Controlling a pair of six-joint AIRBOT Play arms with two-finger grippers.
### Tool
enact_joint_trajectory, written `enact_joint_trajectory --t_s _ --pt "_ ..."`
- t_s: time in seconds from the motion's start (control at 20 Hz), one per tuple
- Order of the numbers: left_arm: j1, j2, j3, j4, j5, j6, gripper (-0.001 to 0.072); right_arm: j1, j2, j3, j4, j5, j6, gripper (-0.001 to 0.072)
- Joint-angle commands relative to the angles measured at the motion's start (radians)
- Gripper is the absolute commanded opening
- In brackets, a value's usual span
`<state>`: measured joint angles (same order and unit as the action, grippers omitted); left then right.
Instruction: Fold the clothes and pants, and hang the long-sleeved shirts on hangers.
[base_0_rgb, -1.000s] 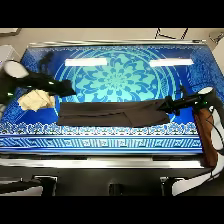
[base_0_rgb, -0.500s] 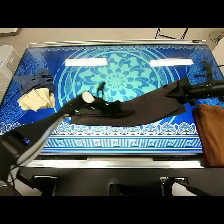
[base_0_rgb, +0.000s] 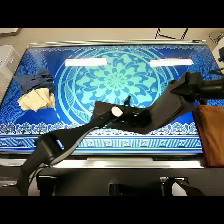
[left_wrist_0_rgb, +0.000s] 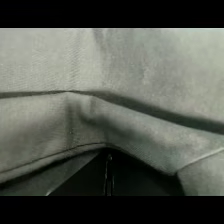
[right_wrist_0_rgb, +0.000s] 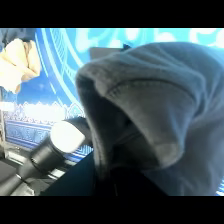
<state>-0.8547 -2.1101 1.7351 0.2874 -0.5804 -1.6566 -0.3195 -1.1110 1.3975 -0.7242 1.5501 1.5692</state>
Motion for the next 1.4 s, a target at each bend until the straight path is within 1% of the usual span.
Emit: enact_joint_trajectory --t_s 0.0,0.05,0.15,0.25,0.3,0.35,0.45,0.55,0.6,0.7,0.85,0.9,0.95,1.0,1.1,1.15,1.25,1.35 --pt "-0.047 -0.071 0.099 -0.074 0.043 0.006 0.0023 0.001 0.007 0.006 0.008 -0.049 -0.014 0.0046" --pt "-0.031 -0.073 0.098 -0.048 0.026 0.010 0.0022 0.001 0.000 0.006 0.010 -0.054 -0.015 0.0046" --pt "0.047 -0.058 0.098 0.122 -0.107 0.005 0.0020 0.010 -0.038 0.006 0.029 -0.062 -0.016 0.0046" --pt "0.166 0.002 0.098 0.425 -0.254 -0.074 0.0019 0.071 -0.100 0.006 0.034 -0.090 -0.024 0.0046" --pt "0.238 0.053 0.098 0.582 -0.328 -0.100 0.0019 0.121 -0.137 0.006 0.037 -0.112 -0.033 0.0046" --pt "0.312 0.114 0.098 0.715 -0.399 -0.103 0.0019 0.180 -0.177 0.006 0.037 -0.152 -0.033 0.0046" --pt "0.455 0.253 0.098 0.903 -0.507 -0.101 0.0020 0.306 -0.260 0.006 0.055 -0.257 -0.032 0.0046" --pt "0.579 0.391 0.098 1.006 -0.570 -0.094 0.0021 0.425 -0.359 0.006 0.103 -0.357 -0.032 0.0046" --pt "0.638 0.463 0.098 1.027 -0.588 -0.085 0.0022 0.481 -0.417 0.008 0.142 -0.400 -0.032 0.0046" --pt "0.727 0.587 0.098 1.026 -0.605 -0.045 0.0023 0.575 -0.536 0.012 0.251 -0.476 -0.033 0.0047" --pt "0.796 0.721 0.098 1.026 -0.609 -0.034 0.0023 0.685 -0.696 0.012 0.414 -0.531 -0.032 0.0050" --pt "0.800 0.746 0.098 1.028 -0.609 -0.016 0.0023 0.720 -0.741 0.012 0.462 -0.534 -0.032 0.0144" --pt "0.799 0.764 0.098 1.038 -0.610 -0.008 0.0023 0.742 -0.774 0.012 0.504 -0.539 -0.034 0.0466" --pt "0.797 0.775 0.098 1.041 -0.616 -0.008 0.0024 0.748 -0.792 0.012 0.531 -0.539 -0.067 0.0709" --pt "0.798 0.780 0.098 1.043 -0.656 0.022 0.0024 0.703 -0.779 0.012 0.503 -0.511 -0.090 0.0691" --pt "0.798 0.780 0.098 1.057 -0.685 0.039 0.0023 0.655 -0.758 0.012 0.461 -0.478 -0.094 0.0687" --pt "0.798 0.781 0.098 1.084 -0.728 0.053 0.0024 0.512 -0.691 0.012 0.296 -0.391 -0.077 0.0687" --pt "0.798 0.782 0.098 1.086 -0.744 0.064 0.0024 0.348 -0.611 0.012 0.034 -0.280 -0.013 0.0687"
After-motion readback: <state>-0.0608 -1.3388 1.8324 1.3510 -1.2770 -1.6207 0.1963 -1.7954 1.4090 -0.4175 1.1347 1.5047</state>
